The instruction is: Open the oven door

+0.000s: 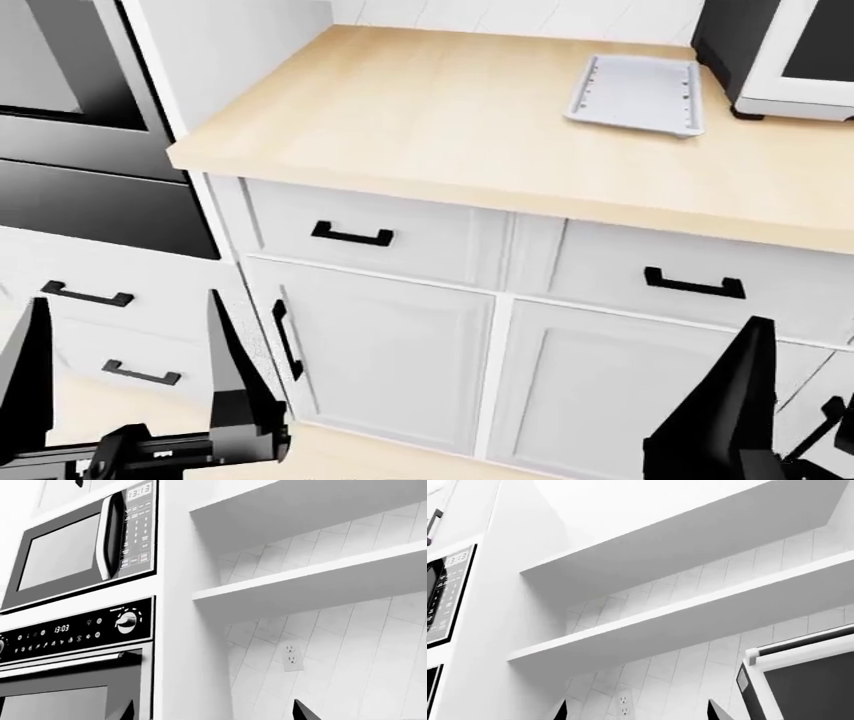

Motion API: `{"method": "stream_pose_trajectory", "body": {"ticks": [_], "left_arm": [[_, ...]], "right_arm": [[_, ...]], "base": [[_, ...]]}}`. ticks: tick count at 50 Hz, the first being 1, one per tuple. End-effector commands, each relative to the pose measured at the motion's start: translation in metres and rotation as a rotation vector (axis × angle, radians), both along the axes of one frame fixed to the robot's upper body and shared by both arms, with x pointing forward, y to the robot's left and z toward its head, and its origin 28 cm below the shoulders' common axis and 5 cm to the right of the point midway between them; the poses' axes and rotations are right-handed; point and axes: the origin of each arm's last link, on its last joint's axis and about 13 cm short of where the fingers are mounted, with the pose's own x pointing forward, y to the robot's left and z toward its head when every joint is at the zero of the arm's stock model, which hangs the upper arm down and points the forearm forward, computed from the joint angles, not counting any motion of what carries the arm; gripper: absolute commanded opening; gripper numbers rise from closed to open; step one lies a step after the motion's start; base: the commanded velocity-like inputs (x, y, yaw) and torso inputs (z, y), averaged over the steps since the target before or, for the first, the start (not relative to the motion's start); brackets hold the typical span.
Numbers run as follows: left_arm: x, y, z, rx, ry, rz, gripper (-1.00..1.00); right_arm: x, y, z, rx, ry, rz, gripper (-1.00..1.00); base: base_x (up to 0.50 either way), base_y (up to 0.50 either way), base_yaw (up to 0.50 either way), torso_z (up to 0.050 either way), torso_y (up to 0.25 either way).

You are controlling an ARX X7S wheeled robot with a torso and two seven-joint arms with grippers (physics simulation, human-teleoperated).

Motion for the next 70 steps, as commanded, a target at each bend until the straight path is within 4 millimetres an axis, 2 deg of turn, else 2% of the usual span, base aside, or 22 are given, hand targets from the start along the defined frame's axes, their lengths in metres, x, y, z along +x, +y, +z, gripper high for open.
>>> {"method": "stream_pose_trajectory", "body": {"ticks": [1, 70], "left_arm": [[0.0001, 0.0000, -0.0001, -0.001, -0.001, 0.002, 1.00], [0.0000, 0.0001, -0.0001, -0.002, -0.002, 0.005, 1.00]], "right_arm": [[-0.0006, 0.0001, 0.0001, 0.000, -0.001, 0.004, 1.00], [-0.0003, 0.0002, -0.0001, -0.001, -0.004, 0.010, 1.00]], "base": [[0.00, 0.00, 0.38, 0.000, 0.000], [0.00, 0.00, 0.38, 0.000, 0.000]]}}
